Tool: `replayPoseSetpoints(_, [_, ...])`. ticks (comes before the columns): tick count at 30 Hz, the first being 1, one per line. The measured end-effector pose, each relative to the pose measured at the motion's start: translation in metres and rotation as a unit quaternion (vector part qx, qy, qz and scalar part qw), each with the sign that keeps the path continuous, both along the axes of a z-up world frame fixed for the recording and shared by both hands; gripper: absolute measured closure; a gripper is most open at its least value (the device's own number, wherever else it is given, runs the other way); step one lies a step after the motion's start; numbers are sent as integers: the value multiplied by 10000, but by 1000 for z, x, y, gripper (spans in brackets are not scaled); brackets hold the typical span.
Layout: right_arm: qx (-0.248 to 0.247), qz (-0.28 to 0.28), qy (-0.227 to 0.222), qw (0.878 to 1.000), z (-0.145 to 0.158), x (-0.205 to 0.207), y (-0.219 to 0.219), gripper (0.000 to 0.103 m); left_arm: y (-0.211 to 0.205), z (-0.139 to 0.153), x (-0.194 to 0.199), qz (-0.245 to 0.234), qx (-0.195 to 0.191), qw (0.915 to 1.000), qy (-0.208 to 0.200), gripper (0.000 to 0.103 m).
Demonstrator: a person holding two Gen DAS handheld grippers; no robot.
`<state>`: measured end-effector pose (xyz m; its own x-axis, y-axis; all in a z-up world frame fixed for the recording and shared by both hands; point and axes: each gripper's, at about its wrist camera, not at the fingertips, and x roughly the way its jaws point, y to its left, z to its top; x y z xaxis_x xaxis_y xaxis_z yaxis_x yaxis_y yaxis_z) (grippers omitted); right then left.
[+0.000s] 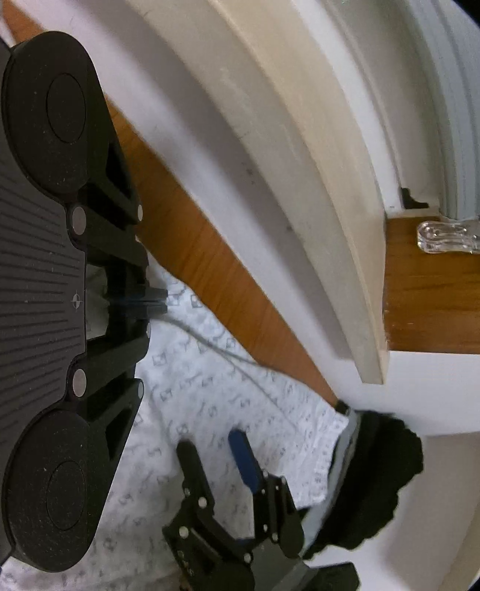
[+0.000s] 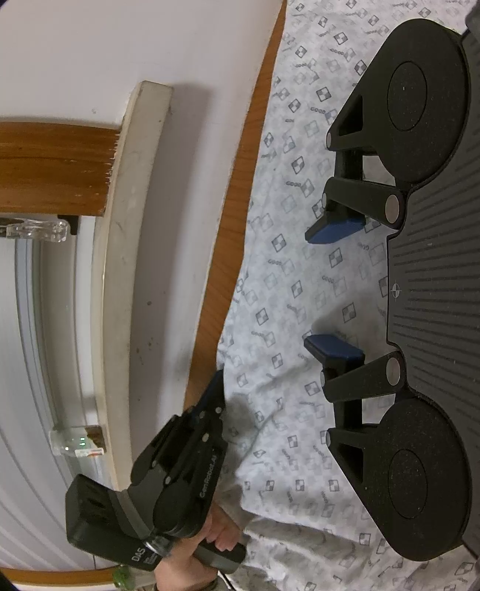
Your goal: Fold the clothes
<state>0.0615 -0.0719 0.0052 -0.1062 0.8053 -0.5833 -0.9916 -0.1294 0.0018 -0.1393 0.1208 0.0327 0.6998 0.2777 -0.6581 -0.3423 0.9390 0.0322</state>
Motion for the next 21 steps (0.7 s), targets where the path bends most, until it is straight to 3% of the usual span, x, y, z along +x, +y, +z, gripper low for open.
replayPoseSetpoints(2, [0,-4,0,10000,0,0,-1,48,2,7,-2,287,316,9988,-219,103])
replayPoseSetpoints(4, [0,-7,0,10000,0,0,0,48,12,18,-9,902,579,9927,-555,101])
replayPoseSetpoints(6, [-1,-8,-1,10000,0,1,-1,48,19,19,-10,896,381,9936,-570,103])
replayPoseSetpoints(9, [-3,-9,-1,10000,0,1,-1,48,17,7,-8,886,403,9948,-314,103])
replayPoseSetpoints(12, [-3,-9,0,10000,0,2,-1,48,17,2,-13,868,237,9953,-371,102])
replayPoseSetpoints(15, [-6,-12,0,10000,1,2,-1,48,14,2,-20,782,113,9958,-463,88])
replayPoseSetpoints(19, [-8,-17,6,10000,1,3,-1,48,9,4,-29,389,35,9983,-432,60])
replayPoseSetpoints(21, [-10,-19,5,10000,1,3,-1,48,10,-2,-28,284,27,9993,-226,60])
